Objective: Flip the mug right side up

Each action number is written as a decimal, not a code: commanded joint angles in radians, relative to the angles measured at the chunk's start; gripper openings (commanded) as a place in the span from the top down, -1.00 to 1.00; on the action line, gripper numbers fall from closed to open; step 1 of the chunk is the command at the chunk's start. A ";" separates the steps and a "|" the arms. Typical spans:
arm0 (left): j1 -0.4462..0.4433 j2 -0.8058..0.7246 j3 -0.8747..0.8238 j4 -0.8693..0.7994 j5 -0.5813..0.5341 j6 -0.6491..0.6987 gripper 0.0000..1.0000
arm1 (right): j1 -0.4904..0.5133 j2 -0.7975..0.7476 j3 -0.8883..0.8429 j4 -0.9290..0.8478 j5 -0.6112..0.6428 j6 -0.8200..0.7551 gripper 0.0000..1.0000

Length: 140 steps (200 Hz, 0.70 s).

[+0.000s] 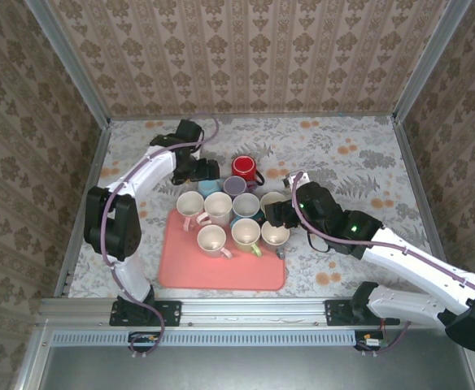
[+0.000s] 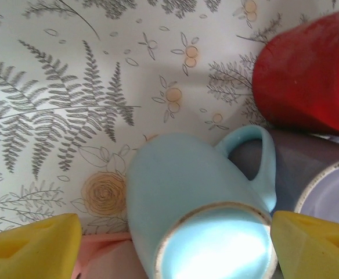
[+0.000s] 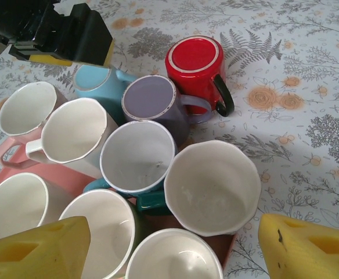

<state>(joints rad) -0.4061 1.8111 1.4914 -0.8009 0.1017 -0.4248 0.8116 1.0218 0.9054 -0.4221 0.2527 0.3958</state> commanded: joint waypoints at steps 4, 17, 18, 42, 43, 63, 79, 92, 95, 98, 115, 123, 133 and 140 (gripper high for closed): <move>-0.006 0.004 -0.009 -0.005 0.046 0.026 -0.77 | -0.007 0.002 -0.013 0.020 -0.021 0.013 -0.56; -0.012 -0.001 -0.008 0.000 0.048 0.032 -0.78 | -0.007 0.008 -0.015 0.021 -0.024 0.018 -0.56; -0.012 -0.002 -0.007 0.000 0.048 0.033 -0.79 | -0.007 0.009 -0.014 0.021 -0.024 0.018 -0.56; -0.025 -0.002 0.005 -0.014 0.039 0.052 -0.79 | -0.006 0.011 -0.017 0.019 -0.027 0.022 -0.56; -0.025 -0.001 0.004 -0.014 0.039 0.052 -0.79 | -0.006 0.011 -0.017 0.020 -0.027 0.022 -0.56; -0.029 0.004 -0.004 -0.027 0.019 0.047 -0.79 | -0.007 0.009 -0.017 0.018 -0.024 0.023 -0.56; -0.035 0.004 -0.014 -0.034 0.013 0.050 -0.80 | -0.007 0.008 -0.017 0.019 -0.025 0.026 -0.56; -0.043 0.007 -0.021 -0.039 -0.005 0.053 -0.80 | -0.007 0.009 -0.022 0.023 -0.024 0.027 -0.56; -0.043 0.008 -0.022 -0.040 -0.010 0.053 -0.80 | -0.007 0.009 -0.023 0.024 -0.024 0.027 -0.56; -0.043 0.010 -0.023 -0.042 -0.013 0.054 -0.79 | -0.007 0.010 -0.024 0.023 -0.024 0.028 -0.56; -0.039 0.020 -0.025 -0.044 -0.038 0.054 -0.72 | -0.007 0.014 -0.028 0.030 -0.024 0.031 -0.56; -0.031 0.025 -0.024 -0.043 -0.048 0.051 -0.66 | -0.007 0.015 -0.029 0.034 -0.024 0.033 -0.56; -0.015 0.025 -0.026 -0.035 -0.044 0.049 -0.51 | -0.007 0.017 -0.030 0.035 -0.026 0.033 -0.56; -0.003 0.025 -0.030 -0.027 -0.036 0.050 -0.44 | -0.006 0.018 -0.029 0.034 -0.027 0.034 -0.56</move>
<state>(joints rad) -0.4408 1.8198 1.4761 -0.8158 0.0967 -0.3874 0.8093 1.0336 0.8928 -0.4068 0.2337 0.4118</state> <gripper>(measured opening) 0.771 0.780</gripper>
